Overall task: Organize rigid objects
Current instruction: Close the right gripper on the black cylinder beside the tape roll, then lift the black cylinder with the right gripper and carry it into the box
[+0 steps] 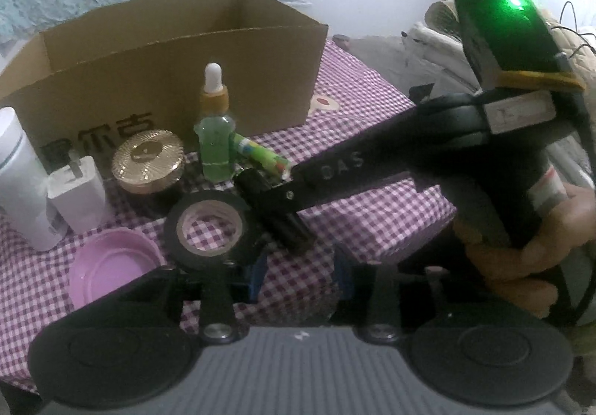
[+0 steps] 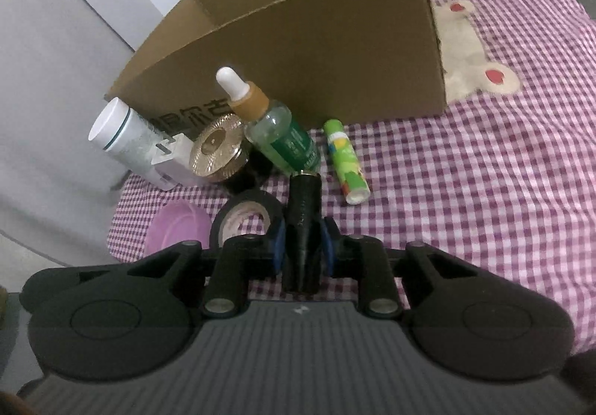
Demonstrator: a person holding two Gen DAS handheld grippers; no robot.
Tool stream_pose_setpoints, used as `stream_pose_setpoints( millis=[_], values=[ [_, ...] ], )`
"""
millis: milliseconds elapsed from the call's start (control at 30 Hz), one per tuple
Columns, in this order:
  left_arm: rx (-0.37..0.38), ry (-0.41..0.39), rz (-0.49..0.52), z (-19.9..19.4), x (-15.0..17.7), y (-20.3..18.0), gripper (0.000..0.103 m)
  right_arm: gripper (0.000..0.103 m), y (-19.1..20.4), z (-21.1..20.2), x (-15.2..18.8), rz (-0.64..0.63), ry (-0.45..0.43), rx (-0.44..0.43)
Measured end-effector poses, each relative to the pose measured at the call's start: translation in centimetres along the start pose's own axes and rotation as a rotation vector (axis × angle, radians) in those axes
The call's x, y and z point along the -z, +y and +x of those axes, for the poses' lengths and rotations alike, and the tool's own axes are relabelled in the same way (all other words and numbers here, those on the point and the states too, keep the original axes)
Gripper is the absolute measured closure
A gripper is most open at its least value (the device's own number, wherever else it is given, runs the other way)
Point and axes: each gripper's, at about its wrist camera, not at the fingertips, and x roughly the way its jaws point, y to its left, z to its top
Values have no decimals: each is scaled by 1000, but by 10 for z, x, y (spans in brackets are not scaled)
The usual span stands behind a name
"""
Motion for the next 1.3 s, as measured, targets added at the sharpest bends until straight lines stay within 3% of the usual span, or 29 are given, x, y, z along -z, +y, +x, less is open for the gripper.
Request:
stream_pose_setpoints(
  millis=[200,600,1000,1300],
  values=[
    [31,27,17,1,1,-7,51,83,-15,-13,18,99,37,-52],
    [19,74,-24,19,-3,-1,55,81,-15,-12,15,96,47,-76],
    [-17,36,-27,23,-7,4,68,80,-18,-5,16,112,30,-133],
    [-34,-34,-26,-8,-11,1,68,81,-1,-26,17,115,-19,-134]
  ],
)
